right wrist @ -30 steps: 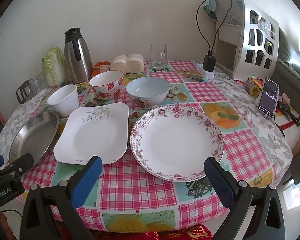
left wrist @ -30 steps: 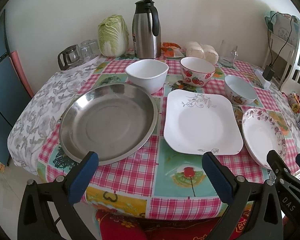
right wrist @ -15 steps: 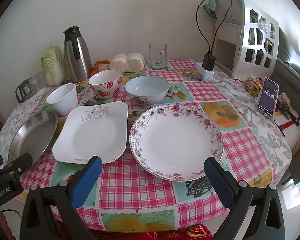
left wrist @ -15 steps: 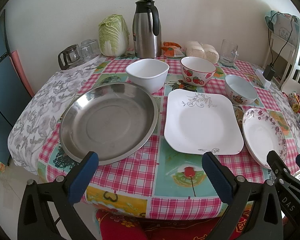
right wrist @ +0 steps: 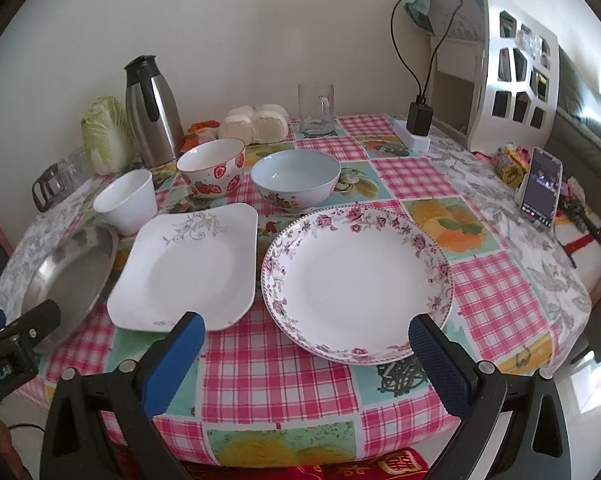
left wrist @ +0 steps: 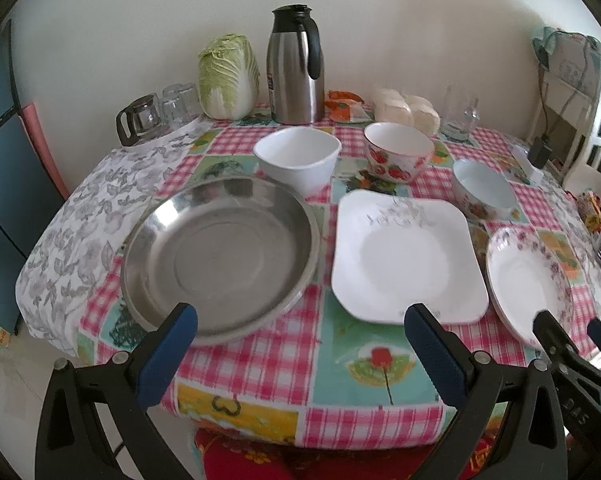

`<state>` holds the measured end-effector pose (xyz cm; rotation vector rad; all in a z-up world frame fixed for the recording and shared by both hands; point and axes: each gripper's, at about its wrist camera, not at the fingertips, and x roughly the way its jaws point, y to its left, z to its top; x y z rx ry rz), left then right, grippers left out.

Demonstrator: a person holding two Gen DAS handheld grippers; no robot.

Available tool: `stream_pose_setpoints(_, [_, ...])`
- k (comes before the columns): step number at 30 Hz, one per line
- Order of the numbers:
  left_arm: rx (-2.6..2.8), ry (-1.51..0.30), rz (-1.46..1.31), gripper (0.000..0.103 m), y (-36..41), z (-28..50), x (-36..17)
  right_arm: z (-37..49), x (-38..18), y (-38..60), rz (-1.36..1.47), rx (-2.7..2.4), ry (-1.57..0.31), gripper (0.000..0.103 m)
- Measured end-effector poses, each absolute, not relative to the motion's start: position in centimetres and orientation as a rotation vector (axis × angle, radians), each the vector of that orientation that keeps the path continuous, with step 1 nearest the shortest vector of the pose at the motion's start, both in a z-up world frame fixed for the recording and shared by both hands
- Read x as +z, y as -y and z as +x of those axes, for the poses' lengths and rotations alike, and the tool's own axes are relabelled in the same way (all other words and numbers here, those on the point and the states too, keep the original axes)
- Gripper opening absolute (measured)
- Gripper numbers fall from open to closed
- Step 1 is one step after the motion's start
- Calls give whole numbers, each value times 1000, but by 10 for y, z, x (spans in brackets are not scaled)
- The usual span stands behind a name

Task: Organize plates and bowls
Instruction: 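Move the right tool to the steel tray rim and close on it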

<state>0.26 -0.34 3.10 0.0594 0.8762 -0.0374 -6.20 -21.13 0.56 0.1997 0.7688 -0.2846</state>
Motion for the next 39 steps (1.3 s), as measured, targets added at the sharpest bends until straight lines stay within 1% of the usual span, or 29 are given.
stream_pose_setpoints(8, [-51,-815,-76,103,-12,52,66,-26,32,218,260,-254,-700,103])
stream_pose_setpoints(13, [-37,-768,-156,103,-16,75,74,1,48,220,295,-215,-646,103])
stream_pose_setpoints(19, [58,-622,-185,103,-18,85,74,23,51,221,316,-191,-598,103])
stream_pose_setpoints(25, [51,-661,-294,103,-34,104,57,42,42,217,319,-138,-592,103])
stream_pose_setpoints(31, [48,-670,-363,103,-57,107,54,56,26,210,362,-87,-641,103])
stream_pose_setpoints(36, [109,-645,-452,103,-103,94,64,57,21,197,339,-80,-660,103])
stream_pose_setpoints(39, [224,-661,-437,103,-131,86,64,59,18,189,337,-64,-669,103])
